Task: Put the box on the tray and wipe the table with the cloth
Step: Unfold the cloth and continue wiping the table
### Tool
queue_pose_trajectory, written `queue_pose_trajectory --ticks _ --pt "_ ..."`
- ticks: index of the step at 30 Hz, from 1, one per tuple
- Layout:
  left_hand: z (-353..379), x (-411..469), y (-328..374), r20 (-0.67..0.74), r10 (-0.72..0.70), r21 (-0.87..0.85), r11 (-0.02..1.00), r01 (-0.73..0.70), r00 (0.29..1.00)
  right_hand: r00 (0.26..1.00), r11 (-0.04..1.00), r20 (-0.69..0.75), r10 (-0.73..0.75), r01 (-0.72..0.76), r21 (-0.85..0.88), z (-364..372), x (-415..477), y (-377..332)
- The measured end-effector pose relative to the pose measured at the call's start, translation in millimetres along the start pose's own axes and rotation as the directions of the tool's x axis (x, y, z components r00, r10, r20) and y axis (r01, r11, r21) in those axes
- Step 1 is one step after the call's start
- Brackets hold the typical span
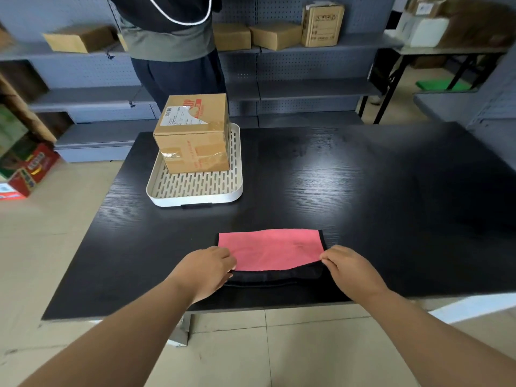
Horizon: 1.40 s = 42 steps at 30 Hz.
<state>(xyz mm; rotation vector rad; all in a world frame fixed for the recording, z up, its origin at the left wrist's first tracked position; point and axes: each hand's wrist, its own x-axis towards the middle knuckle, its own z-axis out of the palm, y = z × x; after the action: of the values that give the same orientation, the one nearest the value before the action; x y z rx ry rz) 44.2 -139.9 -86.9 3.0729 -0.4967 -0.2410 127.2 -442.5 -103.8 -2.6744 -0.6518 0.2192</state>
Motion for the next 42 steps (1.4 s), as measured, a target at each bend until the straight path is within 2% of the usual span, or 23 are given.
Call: queue_pose_trajectory --ticks 2,7,11,15,19,21,24,27,30,36,38,42 --pt "3.1 -2.5 2.3 -0.017 0.001 -0.006 1.000 -0.001 1.000 0.999 0.999 -0.021 -0.028 0.028 -0.025 3.4 -6.6 1.1" --pt "5.0 -2.5 8.2 0.165 -0.062 0.005 0.998 0.062 0.984 0.993 0.982 0.048 -0.111 0.117 -0.148 12.7 -17.2 4.9" --pt "4.4 -1.1 8.3 0.243 -0.099 -0.020 0.994 0.107 0.965 0.977 0.973 0.156 -0.148 0.172 -0.153 4.8 -17.4 4.1" --pt "0.9 2.3 8.6 0.265 -0.138 -0.027 0.988 0.150 0.954 0.959 0.968 0.239 -0.150 0.192 -0.163 -6.3 -9.8 -2.1" --pt "1.5 11.3 12.5 0.155 -0.192 -0.057 0.977 0.203 0.969 0.985 0.982 0.117 -0.127 0.142 -0.128 -11.2 1.7 -8.6" --pt "2.8 15.8 16.8 0.152 -0.230 -0.078 0.967 0.244 0.961 0.975 0.973 0.177 -0.135 0.165 -0.164 -8.4 5.2 -10.6" --pt "4.5 21.4 22.3 0.237 -0.284 -0.093 0.945 0.312 0.929 0.947 0.946 0.311 -0.080 0.170 -0.274 -1.6 9.0 -13.6" --pt "7.6 26.6 21.2 0.226 -0.372 -0.154 0.899 0.410 0.900 0.959 0.949 0.273 -0.073 0.151 -0.277 -0.1 16.1 -16.9" --pt "10.5 32.7 18.1 0.162 -0.517 -0.247 0.803 0.542 0.841 0.984 0.973 0.172 -0.044 0.081 -0.216 -4.7 22.8 -20.9" --pt "10.2 47.4 8.3 0.215 -0.641 -0.407 0.627 0.664 0.737 0.976 0.971 0.203 0.078 -0.028 -0.237 -5.1 31.8 -21.5" --pt "10.2 49.8 1.6 0.217 -0.665 -0.404 0.605 0.686 0.714 0.974 0.973 0.209 0.087 -0.038 -0.226 -2.4 32.3 -18.2" --pt "5.5 54.5 -13.7 0.199 -0.682 -0.339 0.626 0.703 0.704 0.977 0.978 0.194 0.088 -0.048 -0.204 1.1 33.1 -15.5"
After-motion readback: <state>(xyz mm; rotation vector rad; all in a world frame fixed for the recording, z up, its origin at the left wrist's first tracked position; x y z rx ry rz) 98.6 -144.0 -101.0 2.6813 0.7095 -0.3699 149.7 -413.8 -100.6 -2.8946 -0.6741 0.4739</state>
